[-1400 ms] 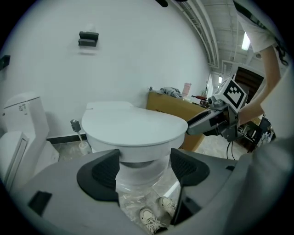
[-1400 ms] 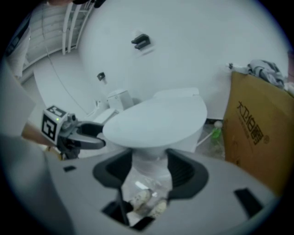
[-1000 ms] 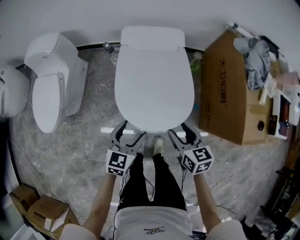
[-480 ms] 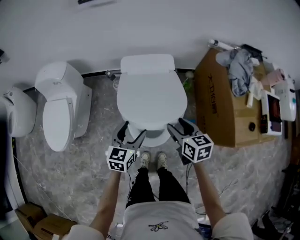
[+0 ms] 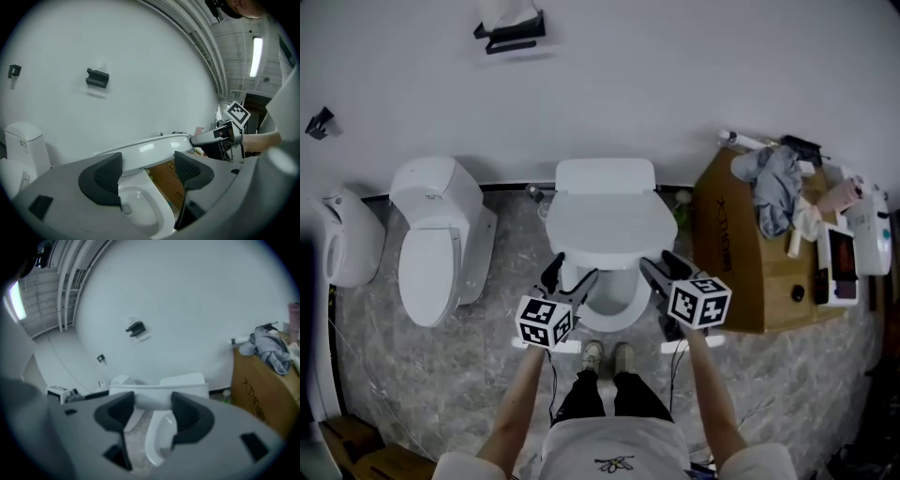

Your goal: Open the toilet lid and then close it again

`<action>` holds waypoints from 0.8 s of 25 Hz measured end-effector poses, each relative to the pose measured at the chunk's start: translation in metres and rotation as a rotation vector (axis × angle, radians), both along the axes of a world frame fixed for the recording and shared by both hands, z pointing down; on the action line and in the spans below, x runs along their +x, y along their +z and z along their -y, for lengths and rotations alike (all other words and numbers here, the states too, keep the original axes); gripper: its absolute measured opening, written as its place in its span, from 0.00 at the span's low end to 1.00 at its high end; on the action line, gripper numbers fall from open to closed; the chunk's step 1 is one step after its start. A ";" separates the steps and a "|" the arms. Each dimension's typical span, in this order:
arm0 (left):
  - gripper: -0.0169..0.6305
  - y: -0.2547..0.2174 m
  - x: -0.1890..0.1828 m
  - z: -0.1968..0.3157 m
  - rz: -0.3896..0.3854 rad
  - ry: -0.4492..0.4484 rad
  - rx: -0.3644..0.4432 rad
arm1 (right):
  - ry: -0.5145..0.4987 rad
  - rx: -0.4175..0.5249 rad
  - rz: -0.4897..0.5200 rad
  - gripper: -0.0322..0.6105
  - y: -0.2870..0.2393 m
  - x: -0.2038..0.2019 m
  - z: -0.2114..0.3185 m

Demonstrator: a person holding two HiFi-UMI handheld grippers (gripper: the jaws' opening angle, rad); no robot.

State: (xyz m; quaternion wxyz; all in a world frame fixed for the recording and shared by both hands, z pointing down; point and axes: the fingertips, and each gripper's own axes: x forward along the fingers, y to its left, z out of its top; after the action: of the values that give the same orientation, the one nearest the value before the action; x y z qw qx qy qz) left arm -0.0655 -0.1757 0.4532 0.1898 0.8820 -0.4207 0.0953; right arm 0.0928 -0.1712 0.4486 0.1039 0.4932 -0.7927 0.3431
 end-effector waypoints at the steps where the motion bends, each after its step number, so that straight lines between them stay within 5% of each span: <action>1: 0.58 -0.004 0.000 0.005 -0.003 -0.002 0.002 | 0.003 0.002 0.004 0.46 -0.004 0.000 0.005; 7: 0.58 -0.022 0.003 0.036 0.080 0.013 0.053 | 0.034 0.009 0.034 0.46 -0.027 0.005 0.038; 20: 0.58 -0.074 0.009 0.129 0.083 0.022 0.113 | 0.093 0.060 0.093 0.46 -0.082 0.014 0.137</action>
State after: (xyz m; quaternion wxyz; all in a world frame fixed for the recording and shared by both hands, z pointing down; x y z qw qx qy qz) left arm -0.0568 -0.3047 0.3794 0.1209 0.8912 -0.4233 0.1097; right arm 0.1066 -0.3078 0.3667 0.0360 0.5158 -0.7829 0.3460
